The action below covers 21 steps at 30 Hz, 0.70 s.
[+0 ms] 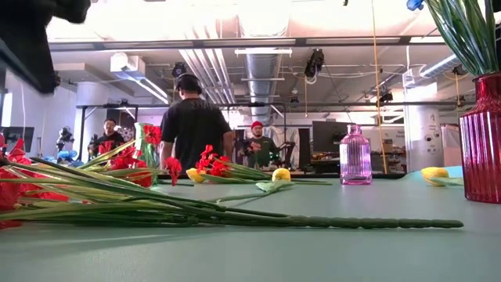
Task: Sort flowers into vase by color
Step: Put the middle red flower into the purple vase
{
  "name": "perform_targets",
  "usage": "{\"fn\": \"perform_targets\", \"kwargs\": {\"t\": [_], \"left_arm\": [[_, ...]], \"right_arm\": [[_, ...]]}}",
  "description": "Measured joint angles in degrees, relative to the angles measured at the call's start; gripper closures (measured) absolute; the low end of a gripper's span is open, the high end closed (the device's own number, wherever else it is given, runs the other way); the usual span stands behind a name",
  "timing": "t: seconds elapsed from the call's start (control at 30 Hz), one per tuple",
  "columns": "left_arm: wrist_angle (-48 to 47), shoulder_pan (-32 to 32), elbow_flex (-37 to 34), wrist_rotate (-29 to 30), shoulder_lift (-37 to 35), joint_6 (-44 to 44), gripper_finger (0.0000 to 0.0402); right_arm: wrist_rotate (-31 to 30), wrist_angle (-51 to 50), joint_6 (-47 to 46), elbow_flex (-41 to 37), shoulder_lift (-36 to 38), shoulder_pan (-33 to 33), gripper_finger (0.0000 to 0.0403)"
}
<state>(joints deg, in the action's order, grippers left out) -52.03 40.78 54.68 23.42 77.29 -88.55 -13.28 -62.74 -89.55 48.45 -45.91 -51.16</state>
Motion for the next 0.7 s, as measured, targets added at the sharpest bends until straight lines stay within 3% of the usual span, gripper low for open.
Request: {"fn": "perform_targets", "kwargs": {"t": [0.37,0.7], "left_arm": [[-4.87,-7.02,-0.07,-2.03,10.56,-0.39,0.0236],[-4.90,-11.21,-0.07,-2.14,15.43,4.61,0.0206]], "right_arm": [[-0.25,0.51,-0.10,0.00,-0.44,0.02,0.0138],[-1.79,2.23,-0.47,0.00,-0.44,0.04,0.0140]]}}
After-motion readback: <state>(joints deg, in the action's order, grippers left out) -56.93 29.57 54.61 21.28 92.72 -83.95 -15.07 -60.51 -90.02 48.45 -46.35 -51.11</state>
